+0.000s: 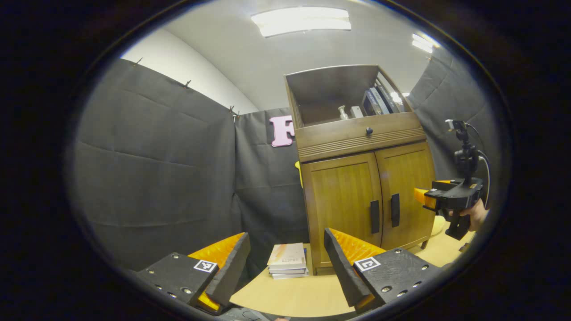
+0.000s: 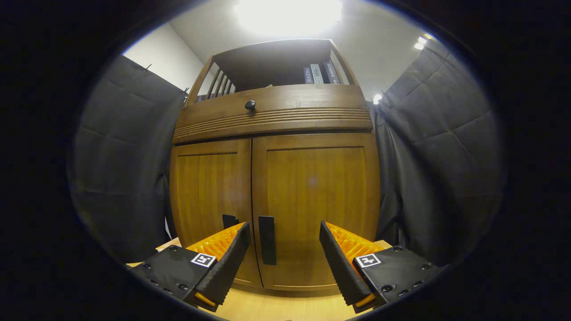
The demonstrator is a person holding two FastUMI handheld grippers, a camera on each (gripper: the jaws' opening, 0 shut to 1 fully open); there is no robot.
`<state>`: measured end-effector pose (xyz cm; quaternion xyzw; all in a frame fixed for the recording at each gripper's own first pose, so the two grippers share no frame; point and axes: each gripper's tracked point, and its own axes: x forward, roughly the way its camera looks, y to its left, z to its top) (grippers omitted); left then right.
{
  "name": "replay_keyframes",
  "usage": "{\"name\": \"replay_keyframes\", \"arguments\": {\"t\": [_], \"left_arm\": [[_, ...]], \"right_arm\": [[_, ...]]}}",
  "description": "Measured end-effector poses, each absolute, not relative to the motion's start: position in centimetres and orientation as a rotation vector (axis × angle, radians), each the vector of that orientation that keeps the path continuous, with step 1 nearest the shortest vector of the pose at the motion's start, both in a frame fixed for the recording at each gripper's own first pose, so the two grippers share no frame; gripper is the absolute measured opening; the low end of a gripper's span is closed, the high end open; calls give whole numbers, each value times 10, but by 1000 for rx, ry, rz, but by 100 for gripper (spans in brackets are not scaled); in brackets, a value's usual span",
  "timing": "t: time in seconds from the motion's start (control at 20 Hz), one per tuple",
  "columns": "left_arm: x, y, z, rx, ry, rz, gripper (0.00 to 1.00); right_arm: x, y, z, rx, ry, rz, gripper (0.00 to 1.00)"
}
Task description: Open the right door of the double-door shoe cabinet with the right hand, and open the left door with the left hand.
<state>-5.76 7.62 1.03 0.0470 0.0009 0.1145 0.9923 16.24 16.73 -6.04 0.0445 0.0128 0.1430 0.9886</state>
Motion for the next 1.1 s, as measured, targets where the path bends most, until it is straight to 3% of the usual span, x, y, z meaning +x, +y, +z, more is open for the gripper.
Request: {"name": "replay_keyframes", "arguments": {"t": [0.65,0.85,0.95,1.1], "left_arm": [[-74,96,19,129,27,365,95],[-73,100,19,135,30,408,96],[-74,99,22,139,33,420,96],[-76,98,22,140,33,426,96]], "right_arm": [[240,222,-120,80,125,296,97],[257,227,-144,64,178,281,83],[263,232,-150,84,197,289,67],[267,241,-153,118,225,310,65]]}}
